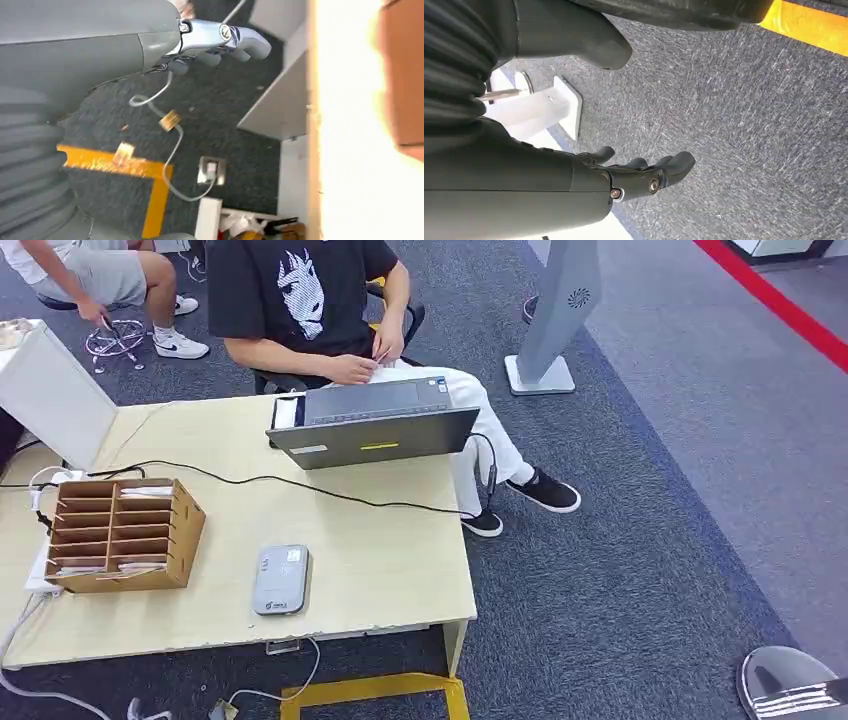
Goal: Pass the card to the sensor for recognition and then transmit it.
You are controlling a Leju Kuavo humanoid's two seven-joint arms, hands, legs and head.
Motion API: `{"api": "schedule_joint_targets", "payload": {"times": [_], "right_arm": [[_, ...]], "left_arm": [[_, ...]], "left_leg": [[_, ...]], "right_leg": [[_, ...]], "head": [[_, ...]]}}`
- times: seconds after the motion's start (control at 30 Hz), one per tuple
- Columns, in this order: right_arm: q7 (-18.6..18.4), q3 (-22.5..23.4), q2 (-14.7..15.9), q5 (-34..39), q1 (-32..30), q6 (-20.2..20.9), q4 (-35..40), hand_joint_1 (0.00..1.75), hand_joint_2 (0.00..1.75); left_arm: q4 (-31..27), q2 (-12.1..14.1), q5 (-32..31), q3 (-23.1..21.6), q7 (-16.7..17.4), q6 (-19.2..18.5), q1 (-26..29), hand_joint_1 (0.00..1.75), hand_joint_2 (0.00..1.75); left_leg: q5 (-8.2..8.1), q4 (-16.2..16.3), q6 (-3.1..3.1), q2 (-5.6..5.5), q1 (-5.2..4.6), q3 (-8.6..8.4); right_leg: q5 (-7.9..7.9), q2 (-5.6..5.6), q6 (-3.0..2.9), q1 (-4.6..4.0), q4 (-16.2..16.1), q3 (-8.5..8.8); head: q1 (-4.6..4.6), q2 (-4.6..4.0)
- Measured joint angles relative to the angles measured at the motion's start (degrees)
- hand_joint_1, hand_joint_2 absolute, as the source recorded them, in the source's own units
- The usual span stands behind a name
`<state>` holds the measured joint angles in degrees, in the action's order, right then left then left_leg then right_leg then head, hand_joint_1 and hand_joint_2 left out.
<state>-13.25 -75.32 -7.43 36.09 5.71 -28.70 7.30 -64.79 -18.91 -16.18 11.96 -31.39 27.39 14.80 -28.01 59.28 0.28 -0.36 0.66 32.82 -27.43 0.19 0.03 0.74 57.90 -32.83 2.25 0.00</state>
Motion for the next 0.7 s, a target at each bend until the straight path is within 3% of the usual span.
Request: {"api": "schedule_joint_targets", "payload": {"times": [0.33,0.5,0.6,0.7], "right_arm": [[-0.7,-0.7,0.0,0.6,0.1,0.0,-0.1,0.0,1.75],[-0.7,-1.3,0.0,0.5,0.3,0.1,-0.1,0.0,1.75],[-1.2,-1.7,0.0,-0.1,0.4,0.5,-0.1,0.0,1.75],[-1.4,-2.3,0.0,-0.5,0.6,1.0,-0.1,0.0,1.75]], "left_arm": [[-10.3,-1.4,-4.2,-0.4,-1.1,2.8,3.0,0.0,1.75],[-19.4,-1.5,-5.0,-0.9,0.1,3.6,4.0,0.0,1.75],[-24.4,-1.6,-7.2,-0.7,2.9,4.5,3.7,0.0,1.75],[-28.2,-1.5,-7.1,-0.3,5.1,2.1,3.1,0.0,1.75]], "left_leg": [[-0.02,0.0,0.03,0.0,0.01,-0.01],[-0.02,0.0,0.03,0.0,0.0,-0.01],[-0.02,0.0,0.03,-0.02,0.0,-0.01],[-0.01,0.0,0.03,-0.01,0.0,-0.01]], "right_leg": [[0.0,0.0,0.0,0.0,0.0,0.0],[0.0,-0.01,0.0,-0.01,0.0,0.01],[0.0,-0.02,0.0,-0.01,0.0,0.01],[0.0,-0.01,0.0,-0.01,0.0,0.02]], "head": [[0.0,0.0],[0.0,0.0],[-0.02,0.0],[-0.02,0.0]]}}
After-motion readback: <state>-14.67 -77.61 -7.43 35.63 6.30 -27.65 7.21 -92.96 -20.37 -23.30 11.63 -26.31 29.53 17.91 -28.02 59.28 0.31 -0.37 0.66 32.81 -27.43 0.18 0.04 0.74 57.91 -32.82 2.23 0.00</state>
